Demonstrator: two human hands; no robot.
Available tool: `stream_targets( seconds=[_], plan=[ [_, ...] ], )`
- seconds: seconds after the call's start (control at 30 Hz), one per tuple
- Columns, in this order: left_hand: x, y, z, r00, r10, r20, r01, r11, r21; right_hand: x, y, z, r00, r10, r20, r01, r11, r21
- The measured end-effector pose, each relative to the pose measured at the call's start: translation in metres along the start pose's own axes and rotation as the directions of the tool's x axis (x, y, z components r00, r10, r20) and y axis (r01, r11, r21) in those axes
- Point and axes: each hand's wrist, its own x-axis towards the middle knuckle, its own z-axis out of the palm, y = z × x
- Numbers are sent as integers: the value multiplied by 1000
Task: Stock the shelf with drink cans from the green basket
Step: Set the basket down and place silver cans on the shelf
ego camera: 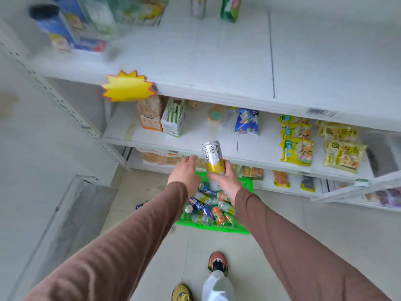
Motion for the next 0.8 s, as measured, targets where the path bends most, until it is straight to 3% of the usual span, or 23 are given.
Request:
stream_targets(
  seconds=[0.3,0.43,0.8],
  plan=[
    [1,64,-169,955,157,-251,-175,983,-48,-29,-183,3,966,-256,21,232,905,356],
    [32,71,-200,939,169,-301,-185,982,-28,6,-236,4,925,-368,-94,379,881,281],
    [170,65,-238,955,52,-293,-55,998,-1,152,-308,25,871,-466,-158,480,875,63]
  ],
)
